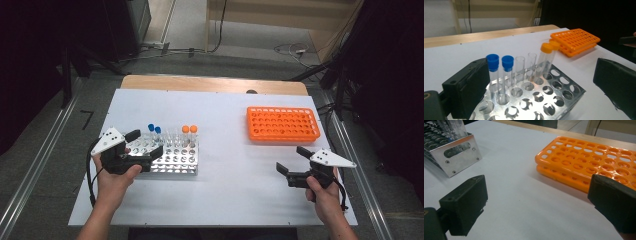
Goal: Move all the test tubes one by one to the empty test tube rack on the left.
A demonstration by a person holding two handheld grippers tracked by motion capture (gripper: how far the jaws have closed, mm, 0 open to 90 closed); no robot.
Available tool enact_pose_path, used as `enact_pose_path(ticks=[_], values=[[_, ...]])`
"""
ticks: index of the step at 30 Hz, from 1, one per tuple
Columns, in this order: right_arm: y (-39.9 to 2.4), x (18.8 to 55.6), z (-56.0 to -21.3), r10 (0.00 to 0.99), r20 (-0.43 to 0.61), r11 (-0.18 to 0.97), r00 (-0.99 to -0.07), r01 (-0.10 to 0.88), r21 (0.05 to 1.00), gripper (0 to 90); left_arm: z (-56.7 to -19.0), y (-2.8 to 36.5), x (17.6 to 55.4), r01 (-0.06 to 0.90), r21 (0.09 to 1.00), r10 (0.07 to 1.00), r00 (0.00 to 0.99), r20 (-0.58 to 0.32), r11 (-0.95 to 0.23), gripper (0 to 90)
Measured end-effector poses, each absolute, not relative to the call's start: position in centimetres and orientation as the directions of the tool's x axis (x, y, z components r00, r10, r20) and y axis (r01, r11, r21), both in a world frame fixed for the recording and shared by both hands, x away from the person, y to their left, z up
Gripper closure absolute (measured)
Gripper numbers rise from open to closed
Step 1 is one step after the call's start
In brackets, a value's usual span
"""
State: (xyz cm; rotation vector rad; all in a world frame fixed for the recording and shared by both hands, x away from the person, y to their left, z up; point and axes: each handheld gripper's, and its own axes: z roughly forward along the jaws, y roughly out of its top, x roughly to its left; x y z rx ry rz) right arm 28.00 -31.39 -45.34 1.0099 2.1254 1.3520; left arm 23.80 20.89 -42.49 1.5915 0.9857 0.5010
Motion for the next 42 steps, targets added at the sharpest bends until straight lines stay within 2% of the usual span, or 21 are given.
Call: enact_pose_path(ticks=[5, 13, 17, 33, 42], values=[[-31.5, 28.0, -45.3, 0.765, 0.031, 0.257, -0.644, 0.350, 0.901, 1.4, -42.5, 21.1, 22.7, 0.308, 0.951, 0.787, 0.583, -0.201, 0.015, 0.0], [-31.5, 28.0, -45.3, 0.766, 0.033, 0.257, -0.642, 0.353, 0.900, 1.4, -43.3, 21.7, 21.1, 0.316, 0.948, 0.773, 0.607, -0.182, -0.024, 0.0], [-31.7, 28.1, -45.5, 0.767, 0.034, 0.255, -0.641, 0.353, 0.901, 1.4, -43.8, 22.2, 20.2, 0.306, 0.951, 0.792, 0.589, -0.162, -0.033, 0.0], [-33.0, 28.7, -46.3, 0.781, 0.055, 0.234, -0.622, 0.373, 0.898, 1.4, -45.1, 25.0, 18.6, 0.283, 0.959, 0.824, 0.537, -0.179, 0.024, 0.0], [-33.2, 29.2, -46.9, 0.792, 0.065, 0.228, -0.606, 0.394, 0.890, 1.4, -45.4, 25.4, 18.4, 0.273, 0.962, 0.814, 0.556, -0.167, 0.012, 0.0]])
